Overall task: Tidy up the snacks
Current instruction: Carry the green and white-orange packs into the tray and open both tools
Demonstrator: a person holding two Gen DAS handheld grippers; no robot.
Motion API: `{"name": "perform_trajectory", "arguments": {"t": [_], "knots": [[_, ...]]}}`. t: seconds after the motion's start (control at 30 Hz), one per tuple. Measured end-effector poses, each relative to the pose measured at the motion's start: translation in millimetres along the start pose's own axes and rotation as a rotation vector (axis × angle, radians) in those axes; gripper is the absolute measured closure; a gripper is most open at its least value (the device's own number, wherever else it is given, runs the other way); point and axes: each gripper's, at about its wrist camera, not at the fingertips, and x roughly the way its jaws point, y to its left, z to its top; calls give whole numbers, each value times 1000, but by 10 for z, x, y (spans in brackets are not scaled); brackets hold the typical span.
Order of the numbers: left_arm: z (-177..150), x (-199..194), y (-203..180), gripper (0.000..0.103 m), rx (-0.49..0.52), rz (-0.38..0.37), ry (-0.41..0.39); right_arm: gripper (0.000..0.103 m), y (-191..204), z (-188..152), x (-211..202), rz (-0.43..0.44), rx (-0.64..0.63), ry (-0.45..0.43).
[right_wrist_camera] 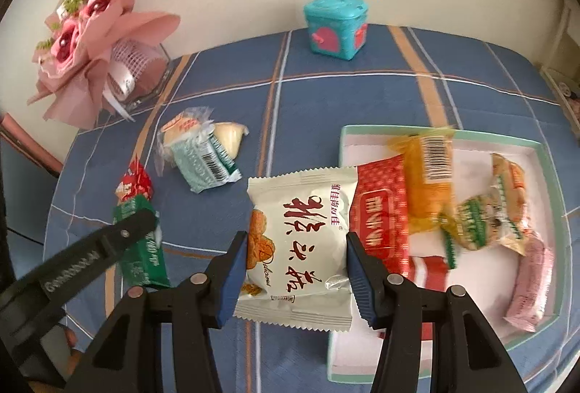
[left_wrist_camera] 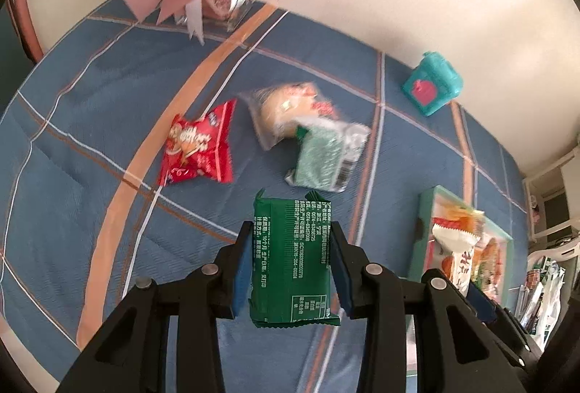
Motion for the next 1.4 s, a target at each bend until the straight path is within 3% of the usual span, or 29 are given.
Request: {"name": "perform_trajectory", "arguments": {"t": [0.27,0.53,0.83,1.13,1.4], "knots": [[78,-115,-304,62,51,-37,-37,48,-404,29,-121,-29,76,-7],[-93,-49,-748,62,126,-57,-16,48,-1068,24,-267,-88,192,-17],[-357,15,-1477,62,283,-69,1,48,-1785,-5,-375,-165,318,-22],[-701,126,-2106,62,430,-84,25,48,-2216,3,-477,-189,371,-54],[-811,294,-2307,62,471,-64,41,48,-2461,31,-389,-218,353,-76]]}}
